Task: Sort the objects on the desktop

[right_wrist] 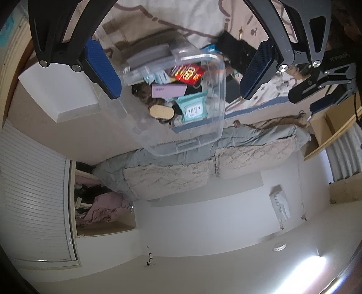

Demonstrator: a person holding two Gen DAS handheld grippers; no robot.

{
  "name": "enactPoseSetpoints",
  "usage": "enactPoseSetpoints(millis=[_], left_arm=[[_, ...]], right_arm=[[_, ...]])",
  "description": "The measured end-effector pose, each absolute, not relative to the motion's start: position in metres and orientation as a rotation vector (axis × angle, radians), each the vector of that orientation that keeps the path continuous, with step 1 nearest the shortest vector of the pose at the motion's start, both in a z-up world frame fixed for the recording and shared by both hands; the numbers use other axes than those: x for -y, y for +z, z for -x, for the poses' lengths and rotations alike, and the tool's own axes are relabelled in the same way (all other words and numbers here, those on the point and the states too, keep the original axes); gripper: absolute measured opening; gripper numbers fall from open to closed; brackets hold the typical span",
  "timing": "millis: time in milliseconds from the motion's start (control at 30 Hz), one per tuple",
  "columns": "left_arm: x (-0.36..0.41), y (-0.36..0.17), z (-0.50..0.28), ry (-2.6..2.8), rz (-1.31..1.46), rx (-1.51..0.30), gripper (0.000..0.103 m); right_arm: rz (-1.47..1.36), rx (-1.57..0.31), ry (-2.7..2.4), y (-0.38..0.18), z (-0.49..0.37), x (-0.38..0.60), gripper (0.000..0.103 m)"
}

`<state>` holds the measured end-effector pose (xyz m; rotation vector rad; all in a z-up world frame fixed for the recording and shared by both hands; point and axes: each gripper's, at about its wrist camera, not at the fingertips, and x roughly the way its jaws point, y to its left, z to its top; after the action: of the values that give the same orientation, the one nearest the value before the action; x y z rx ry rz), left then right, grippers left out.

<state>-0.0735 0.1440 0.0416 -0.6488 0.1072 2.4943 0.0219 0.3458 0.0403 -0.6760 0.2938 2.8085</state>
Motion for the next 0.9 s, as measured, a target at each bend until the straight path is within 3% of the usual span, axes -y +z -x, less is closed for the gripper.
enactPoseSetpoints(millis=[367,700,900], left_arm=[[-0.127,0.025,0.049,2.513,0.654,-0.065,0.102],[-0.121,0.017,0.039,2.532,0.646,-0.089,0.102],[-0.123,0.015,0.035,2.531,0.642,-0.117,0.102]], right_arm=[[0.663,-0.250,2.791,0.034,-0.045,-0.339,0.103],[0.637,-0.077,2.802,0.034,-0.055,-0.316,0.103],[0.700,-0.190,2.802,0.027,-0.051,-0.327,0.103]])
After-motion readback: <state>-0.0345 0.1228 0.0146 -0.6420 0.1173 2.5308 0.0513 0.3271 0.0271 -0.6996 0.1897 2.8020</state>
